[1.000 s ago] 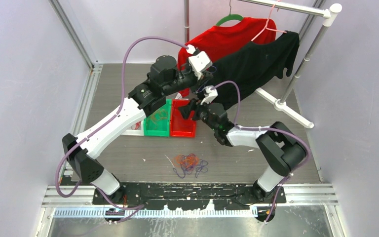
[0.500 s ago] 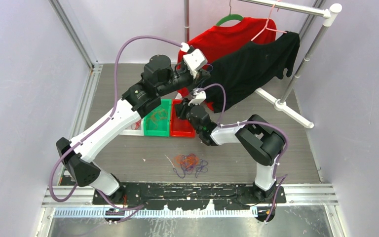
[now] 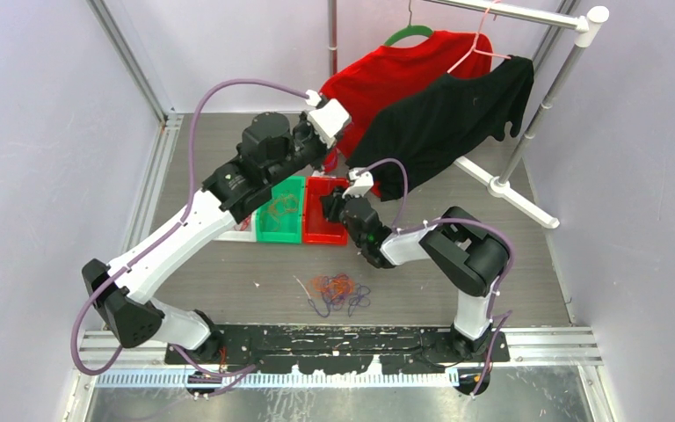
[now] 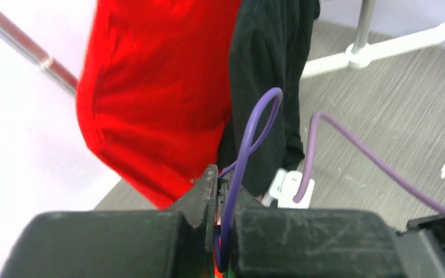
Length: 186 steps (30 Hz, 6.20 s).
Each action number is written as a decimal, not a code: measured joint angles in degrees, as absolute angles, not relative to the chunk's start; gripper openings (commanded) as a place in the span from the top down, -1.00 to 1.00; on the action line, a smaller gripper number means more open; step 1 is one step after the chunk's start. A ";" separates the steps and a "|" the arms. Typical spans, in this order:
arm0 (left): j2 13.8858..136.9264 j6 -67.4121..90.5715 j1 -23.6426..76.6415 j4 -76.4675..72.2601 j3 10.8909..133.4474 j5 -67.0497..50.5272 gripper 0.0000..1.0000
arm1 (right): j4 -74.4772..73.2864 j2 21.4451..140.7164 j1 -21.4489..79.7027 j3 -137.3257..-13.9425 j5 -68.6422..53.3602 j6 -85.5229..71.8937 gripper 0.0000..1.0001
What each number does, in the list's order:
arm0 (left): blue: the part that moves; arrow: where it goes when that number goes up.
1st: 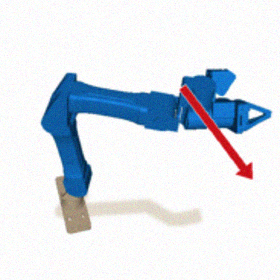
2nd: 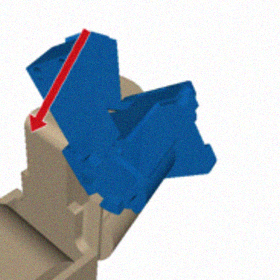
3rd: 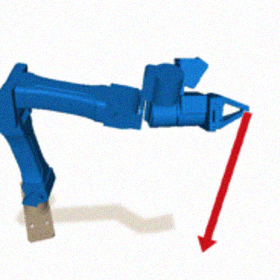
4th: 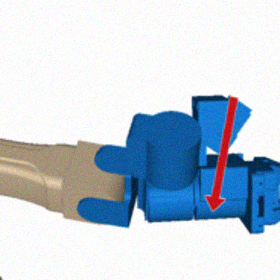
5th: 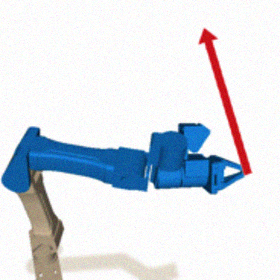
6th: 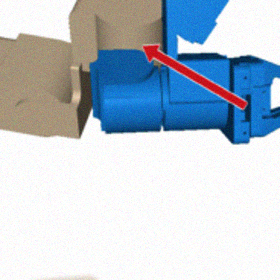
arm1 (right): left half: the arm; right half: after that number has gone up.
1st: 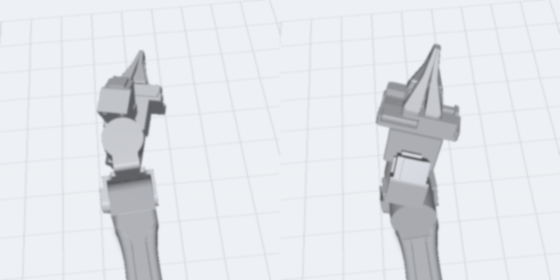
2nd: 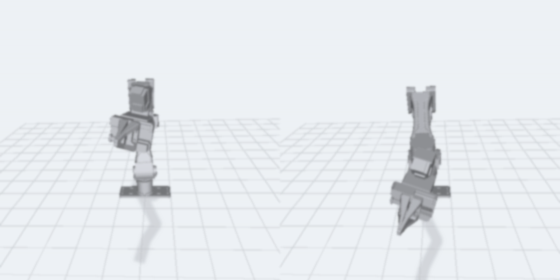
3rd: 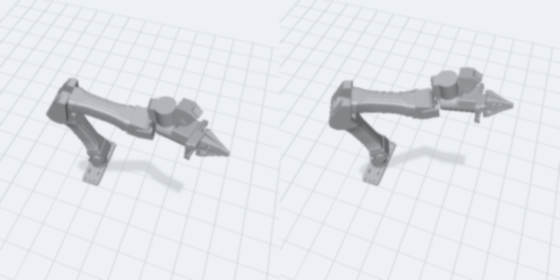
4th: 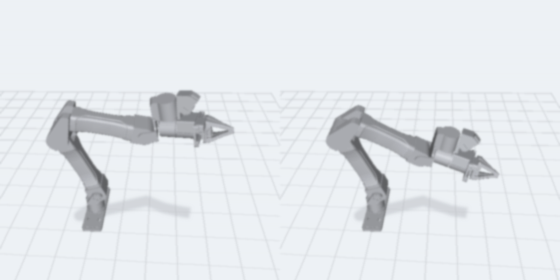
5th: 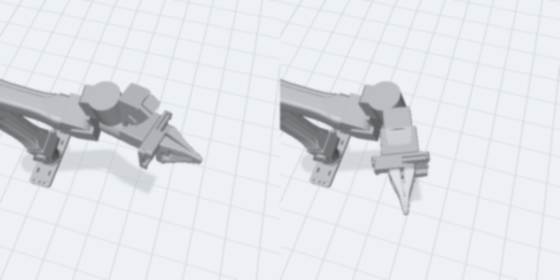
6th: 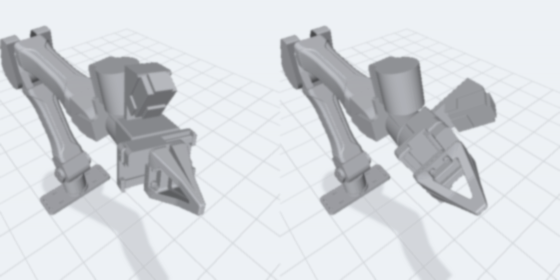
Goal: Untangle the cables
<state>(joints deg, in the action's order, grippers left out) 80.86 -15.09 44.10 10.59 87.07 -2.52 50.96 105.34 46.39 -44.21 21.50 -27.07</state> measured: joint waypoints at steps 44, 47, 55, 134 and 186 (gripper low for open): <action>89.43 -2.85 41.04 13.63 88.84 -14.24 1.00 | 50.43 69.21 46.39 -16.34 23.07 -23.75 -0.35; 89.43 -1.83 41.71 13.63 89.14 -15.35 1.00 | 49.91 68.64 46.39 -16.23 23.51 -23.92 -0.34; 91.94 0.82 39.94 13.28 90.02 -18.35 1.00 | 47.83 64.62 46.39 -15.09 25.69 -23.83 -0.33; 101.38 -11.38 37.08 27.55 79.46 -7.11 -0.57 | 42.09 55.48 43.38 -13.85 26.26 -23.83 -0.28; 98.74 -17.26 6.13 79.31 112.29 -16.05 -0.99 | 21.50 77.84 43.27 -34.87 5.69 -26.20 0.98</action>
